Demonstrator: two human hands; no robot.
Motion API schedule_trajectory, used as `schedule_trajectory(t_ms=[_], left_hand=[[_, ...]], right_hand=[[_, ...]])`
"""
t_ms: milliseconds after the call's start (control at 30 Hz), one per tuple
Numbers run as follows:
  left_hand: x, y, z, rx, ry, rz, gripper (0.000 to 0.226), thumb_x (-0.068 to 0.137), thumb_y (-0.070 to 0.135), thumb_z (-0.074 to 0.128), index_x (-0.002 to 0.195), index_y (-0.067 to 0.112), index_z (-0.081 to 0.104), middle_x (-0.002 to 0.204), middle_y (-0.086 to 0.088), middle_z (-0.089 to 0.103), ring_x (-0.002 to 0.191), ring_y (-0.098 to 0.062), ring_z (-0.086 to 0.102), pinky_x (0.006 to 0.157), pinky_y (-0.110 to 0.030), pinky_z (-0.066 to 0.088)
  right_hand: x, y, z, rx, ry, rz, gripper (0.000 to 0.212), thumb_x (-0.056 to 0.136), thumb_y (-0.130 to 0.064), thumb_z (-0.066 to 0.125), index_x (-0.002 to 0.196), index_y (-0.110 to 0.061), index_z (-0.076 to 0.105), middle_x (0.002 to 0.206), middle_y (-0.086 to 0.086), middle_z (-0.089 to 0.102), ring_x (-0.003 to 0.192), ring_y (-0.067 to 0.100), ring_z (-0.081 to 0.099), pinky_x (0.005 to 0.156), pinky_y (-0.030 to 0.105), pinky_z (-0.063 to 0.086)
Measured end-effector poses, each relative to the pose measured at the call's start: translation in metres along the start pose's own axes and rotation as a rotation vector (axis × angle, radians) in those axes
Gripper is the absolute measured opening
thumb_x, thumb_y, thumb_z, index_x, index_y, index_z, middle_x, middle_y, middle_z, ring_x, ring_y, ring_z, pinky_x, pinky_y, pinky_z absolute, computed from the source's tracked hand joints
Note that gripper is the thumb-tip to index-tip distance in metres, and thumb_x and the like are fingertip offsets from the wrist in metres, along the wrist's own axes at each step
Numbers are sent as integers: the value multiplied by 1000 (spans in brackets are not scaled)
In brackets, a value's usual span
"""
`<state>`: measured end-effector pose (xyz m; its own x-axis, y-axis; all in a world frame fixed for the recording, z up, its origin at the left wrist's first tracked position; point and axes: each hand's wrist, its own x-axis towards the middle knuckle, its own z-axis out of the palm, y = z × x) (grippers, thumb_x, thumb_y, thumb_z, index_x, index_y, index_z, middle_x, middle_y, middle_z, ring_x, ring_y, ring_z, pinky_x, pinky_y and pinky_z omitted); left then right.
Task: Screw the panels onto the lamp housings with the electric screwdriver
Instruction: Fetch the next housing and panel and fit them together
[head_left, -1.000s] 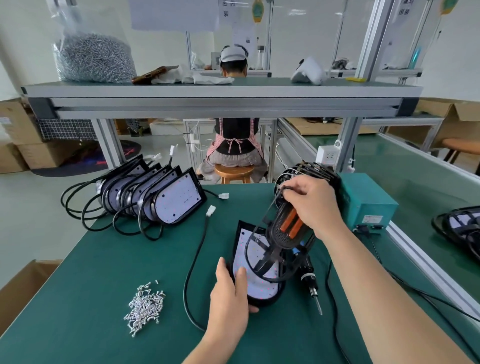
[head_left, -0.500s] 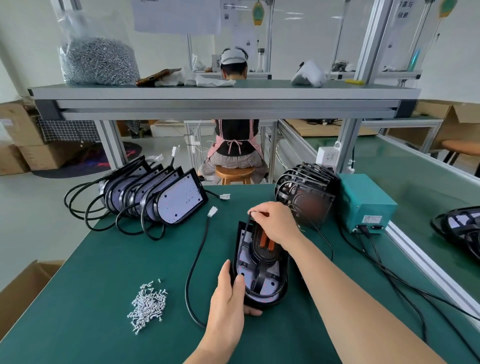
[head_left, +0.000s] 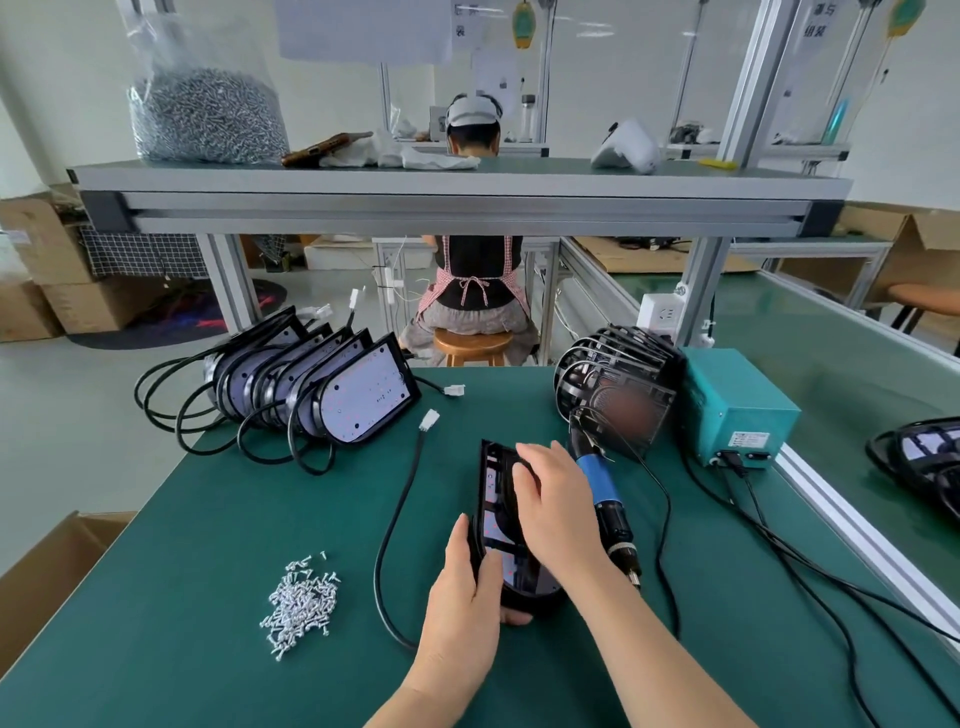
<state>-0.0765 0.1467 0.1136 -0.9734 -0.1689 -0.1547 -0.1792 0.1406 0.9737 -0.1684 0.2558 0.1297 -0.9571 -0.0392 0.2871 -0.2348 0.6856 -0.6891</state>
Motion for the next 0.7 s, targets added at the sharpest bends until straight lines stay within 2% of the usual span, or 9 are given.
schedule_trajectory(t_ms=[100,167,233,300,367,433,533,600,700], left_hand=[[-3,-1,3,31,58,38,47,106,29,38,153,30,33,115,15,59,83,-3,69,77,-11,48],[-7,1,3,195,106,165,33,106,29,35,130,35,57,110,15,53,94,4,58,77,-4,41],[-7,-6,-1,432,254,390,26,103,15,43,98,23,67,107,5,56,95,-12,59,79,-14,44],[-4,-16,-10,751,442,527,10,87,4,67,92,9,73,112,-10,62,104,-36,60,85,-42,50],[0,-19,-21,898,481,447,24,83,12,75,107,8,74,127,-18,57,128,-45,47,99,-57,40],[2,-20,-30,890,464,267,30,93,27,65,119,12,70,142,-19,46,143,-42,30,113,-53,25],[5,-21,-35,917,422,152,36,102,41,43,124,22,64,151,-13,35,140,-32,36,114,-42,26],[5,-20,-35,879,389,169,35,104,37,38,120,20,64,150,-12,36,130,-31,47,109,-39,33],[7,-20,-37,757,340,244,29,104,26,39,109,13,65,139,-6,44,106,-29,60,88,-36,43]], right_hand=[[-34,-1,3,-54,-36,49,49,105,-48,37,146,-27,52,156,-11,43,154,13,17,125,47,8],[-49,-2,5,-79,-84,35,66,95,-68,29,151,-35,45,163,-16,28,154,8,8,125,47,0],[-55,0,5,-155,-106,-11,84,86,-81,19,154,-37,37,166,-16,20,155,9,5,124,49,-1],[-57,2,5,-239,-117,-48,91,82,-85,16,157,-36,30,168,-13,16,156,13,6,124,51,2],[-58,3,7,-281,-117,-62,91,82,-84,17,158,-35,28,168,-12,15,156,15,6,124,52,3],[-59,3,9,-294,-106,-61,87,84,-81,19,158,-35,29,168,-11,16,156,16,8,123,54,5],[-60,1,11,-294,-104,-46,84,85,-78,21,157,-36,30,168,-13,15,156,15,8,122,55,10],[-60,-1,9,-287,-116,-36,81,85,-76,24,157,-38,30,168,-14,15,155,12,7,120,53,14],[-66,-6,6,-299,-118,-49,77,86,-71,30,155,-38,33,167,-16,18,155,11,10,118,50,16]])
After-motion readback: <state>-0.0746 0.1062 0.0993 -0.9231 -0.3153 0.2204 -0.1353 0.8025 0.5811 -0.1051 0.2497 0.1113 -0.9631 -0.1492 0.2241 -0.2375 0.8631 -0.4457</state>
